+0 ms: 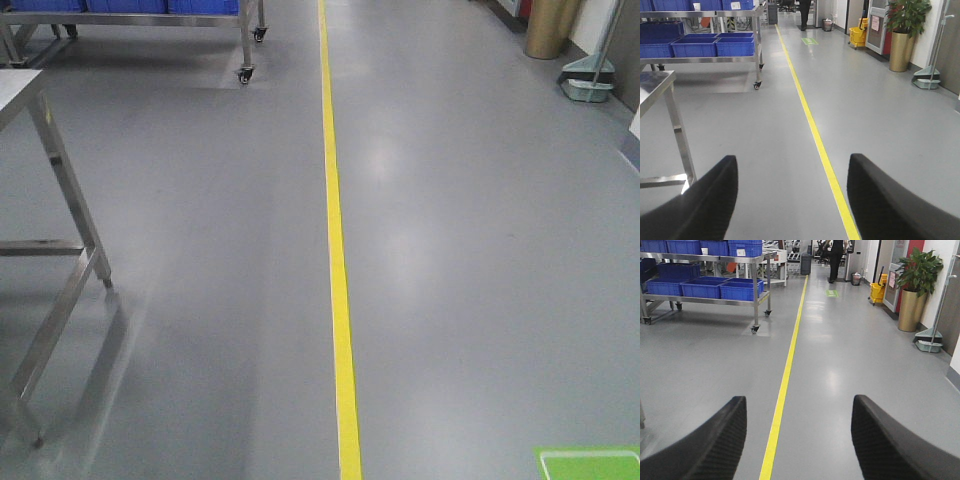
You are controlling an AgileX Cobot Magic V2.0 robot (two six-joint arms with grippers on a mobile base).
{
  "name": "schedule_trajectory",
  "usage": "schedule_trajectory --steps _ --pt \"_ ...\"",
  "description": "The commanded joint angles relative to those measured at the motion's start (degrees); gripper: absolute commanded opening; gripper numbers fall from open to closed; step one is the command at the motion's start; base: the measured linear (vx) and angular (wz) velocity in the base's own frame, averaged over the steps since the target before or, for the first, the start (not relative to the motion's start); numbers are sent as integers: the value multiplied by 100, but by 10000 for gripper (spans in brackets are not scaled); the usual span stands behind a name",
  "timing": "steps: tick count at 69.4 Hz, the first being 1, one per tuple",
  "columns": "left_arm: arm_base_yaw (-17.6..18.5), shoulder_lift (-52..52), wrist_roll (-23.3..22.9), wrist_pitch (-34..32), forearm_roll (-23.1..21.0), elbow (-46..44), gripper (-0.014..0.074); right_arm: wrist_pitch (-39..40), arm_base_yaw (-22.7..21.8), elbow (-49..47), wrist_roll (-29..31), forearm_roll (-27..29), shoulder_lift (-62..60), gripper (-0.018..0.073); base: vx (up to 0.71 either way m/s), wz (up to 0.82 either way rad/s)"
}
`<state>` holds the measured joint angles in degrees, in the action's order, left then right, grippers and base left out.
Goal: Move and align brake pads A on conveyor
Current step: 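Drive along the yellow floor line toward the steel table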
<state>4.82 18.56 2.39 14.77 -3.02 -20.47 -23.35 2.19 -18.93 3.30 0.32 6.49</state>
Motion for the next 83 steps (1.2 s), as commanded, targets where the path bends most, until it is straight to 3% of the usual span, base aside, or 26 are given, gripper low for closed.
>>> schedule_trajectory --steps 1,83 --pt "33 47 4 -423 -58 -144 461 437 -39 -153 49 -32 109 435 70 1" --pt "33 47 4 -423 -58 -144 461 437 -39 -153 49 -32 109 435 67 3"
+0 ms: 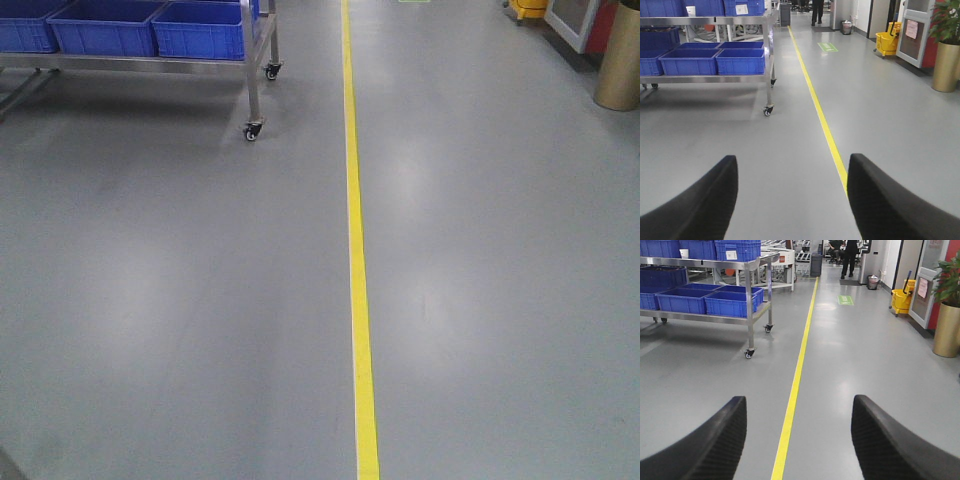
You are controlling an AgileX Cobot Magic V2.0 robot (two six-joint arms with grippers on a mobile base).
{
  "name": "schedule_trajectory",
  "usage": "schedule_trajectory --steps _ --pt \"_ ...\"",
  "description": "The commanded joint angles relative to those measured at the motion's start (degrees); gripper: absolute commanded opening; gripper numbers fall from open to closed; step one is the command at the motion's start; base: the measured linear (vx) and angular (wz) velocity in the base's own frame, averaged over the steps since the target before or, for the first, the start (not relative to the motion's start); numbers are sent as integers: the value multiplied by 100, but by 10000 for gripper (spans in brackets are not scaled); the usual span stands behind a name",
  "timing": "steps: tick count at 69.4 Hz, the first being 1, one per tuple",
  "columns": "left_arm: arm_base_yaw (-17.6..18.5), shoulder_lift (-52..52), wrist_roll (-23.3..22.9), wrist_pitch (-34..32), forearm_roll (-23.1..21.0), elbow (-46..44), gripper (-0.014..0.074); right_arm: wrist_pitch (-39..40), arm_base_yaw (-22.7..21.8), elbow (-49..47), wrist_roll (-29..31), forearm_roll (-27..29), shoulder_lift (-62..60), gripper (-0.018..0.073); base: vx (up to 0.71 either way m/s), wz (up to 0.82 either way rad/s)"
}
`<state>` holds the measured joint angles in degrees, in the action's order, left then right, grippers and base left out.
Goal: Move and align brake pads A on conveyor
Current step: 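Drive along the yellow floor line toward the steel table, then turn and approach the steel table with the two remaining pads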
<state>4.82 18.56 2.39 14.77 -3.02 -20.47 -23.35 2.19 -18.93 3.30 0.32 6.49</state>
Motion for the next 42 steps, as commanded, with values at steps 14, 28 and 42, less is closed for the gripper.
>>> schedule_trajectory --steps 14,28,42 --pt "33 47 4 -423 -58 -144 461 437 -39 -153 49 -32 109 435 56 11" --pt "33 47 4 -423 -58 -144 461 437 -39 -153 49 -32 109 435 49 37" --pt "33 47 4 -423 -58 -144 461 437 -39 -153 49 -32 109 435 41 80"
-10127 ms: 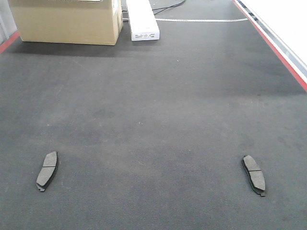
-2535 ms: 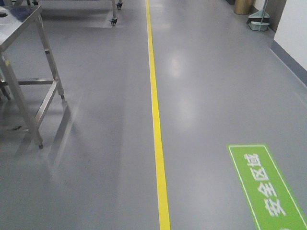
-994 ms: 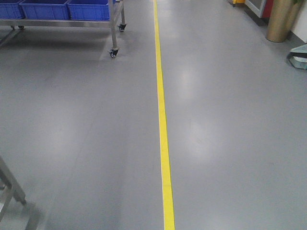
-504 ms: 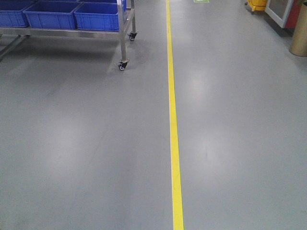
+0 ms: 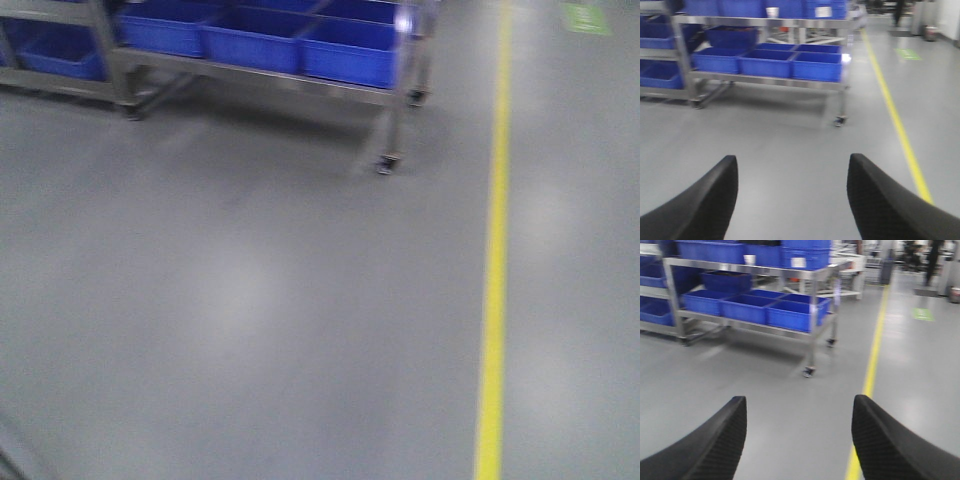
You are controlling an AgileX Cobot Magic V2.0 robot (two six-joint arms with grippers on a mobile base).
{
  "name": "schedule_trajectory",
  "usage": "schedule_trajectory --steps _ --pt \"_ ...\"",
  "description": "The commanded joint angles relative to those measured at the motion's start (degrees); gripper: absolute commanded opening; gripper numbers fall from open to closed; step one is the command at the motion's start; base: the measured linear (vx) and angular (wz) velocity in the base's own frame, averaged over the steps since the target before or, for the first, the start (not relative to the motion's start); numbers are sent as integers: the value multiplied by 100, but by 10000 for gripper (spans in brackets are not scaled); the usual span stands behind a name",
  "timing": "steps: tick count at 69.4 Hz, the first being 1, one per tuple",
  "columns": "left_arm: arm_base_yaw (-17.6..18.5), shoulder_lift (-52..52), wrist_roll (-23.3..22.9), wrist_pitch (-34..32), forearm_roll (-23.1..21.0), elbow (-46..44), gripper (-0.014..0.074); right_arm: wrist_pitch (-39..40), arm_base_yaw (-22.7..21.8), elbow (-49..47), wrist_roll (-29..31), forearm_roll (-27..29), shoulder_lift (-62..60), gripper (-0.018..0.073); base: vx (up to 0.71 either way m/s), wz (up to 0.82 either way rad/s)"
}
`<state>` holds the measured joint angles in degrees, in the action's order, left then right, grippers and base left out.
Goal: Move and align brake pads A on conveyor
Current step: 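Turn and approach the steel table with the two remaining pads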
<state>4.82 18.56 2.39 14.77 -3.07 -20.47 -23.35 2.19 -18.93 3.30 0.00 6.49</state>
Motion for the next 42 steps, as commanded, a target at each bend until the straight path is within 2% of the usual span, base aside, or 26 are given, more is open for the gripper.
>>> schedule_trajectory --steps 1,22,42 --pt "33 47 4 -423 -52 -144 461 437 -39 -153 49 0 109 435 36 93" --pt "33 47 4 -423 -52 -144 461 437 -39 -153 49 0 109 435 29 101" --pt "33 47 4 -423 -52 -144 461 437 -39 -153 49 0 109 435 21 83"
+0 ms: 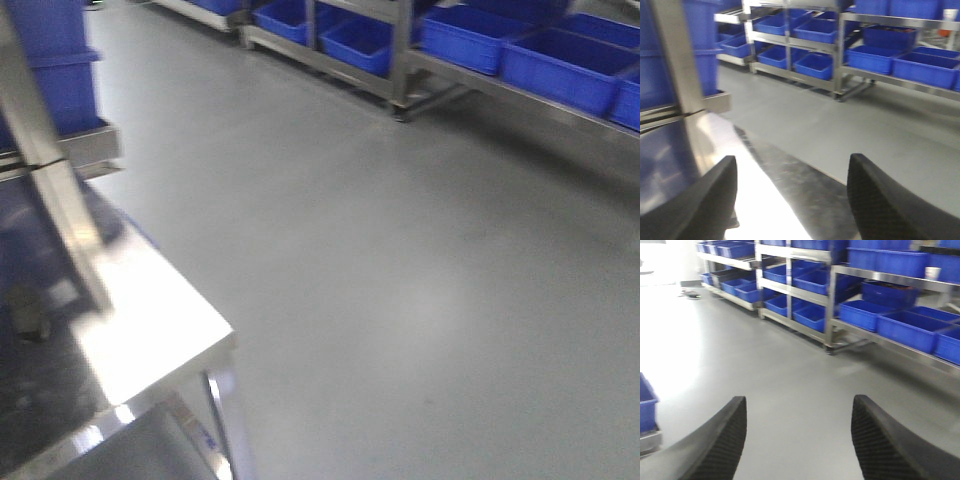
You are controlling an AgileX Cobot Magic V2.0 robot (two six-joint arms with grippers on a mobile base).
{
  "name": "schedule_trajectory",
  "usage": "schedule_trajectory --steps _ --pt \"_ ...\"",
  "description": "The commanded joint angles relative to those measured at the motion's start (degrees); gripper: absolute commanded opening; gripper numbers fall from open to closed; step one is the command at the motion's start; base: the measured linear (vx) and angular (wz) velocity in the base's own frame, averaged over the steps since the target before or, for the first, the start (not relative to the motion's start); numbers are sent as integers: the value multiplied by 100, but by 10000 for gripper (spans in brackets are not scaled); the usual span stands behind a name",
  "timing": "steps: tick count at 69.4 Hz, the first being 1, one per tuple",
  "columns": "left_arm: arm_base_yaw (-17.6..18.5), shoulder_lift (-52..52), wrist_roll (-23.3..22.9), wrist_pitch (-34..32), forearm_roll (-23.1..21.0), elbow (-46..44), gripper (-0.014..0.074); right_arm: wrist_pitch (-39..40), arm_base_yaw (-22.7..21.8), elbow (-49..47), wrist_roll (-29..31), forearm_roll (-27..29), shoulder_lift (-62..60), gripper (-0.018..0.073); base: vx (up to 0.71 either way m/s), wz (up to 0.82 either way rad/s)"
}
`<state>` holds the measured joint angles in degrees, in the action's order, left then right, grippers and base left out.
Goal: Move and align brake pads A on conveyor
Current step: 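Turn and approach the steel table with the two remaining pads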
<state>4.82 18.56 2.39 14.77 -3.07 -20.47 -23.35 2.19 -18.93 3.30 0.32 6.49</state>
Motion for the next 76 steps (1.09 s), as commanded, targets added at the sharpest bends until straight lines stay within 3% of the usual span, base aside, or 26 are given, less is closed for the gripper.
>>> schedule_trajectory --steps 1,48,76 --pt "33 47 4 -423 -52 -144 461 437 -39 -153 49 -32 109 435 19 74" --pt "33 47 4 -423 -52 -144 461 437 -39 -153 49 -32 109 435 15 72" --pt "33 47 4 -423 -52 -144 461 437 -39 -153 49 -32 109 435 9 37"
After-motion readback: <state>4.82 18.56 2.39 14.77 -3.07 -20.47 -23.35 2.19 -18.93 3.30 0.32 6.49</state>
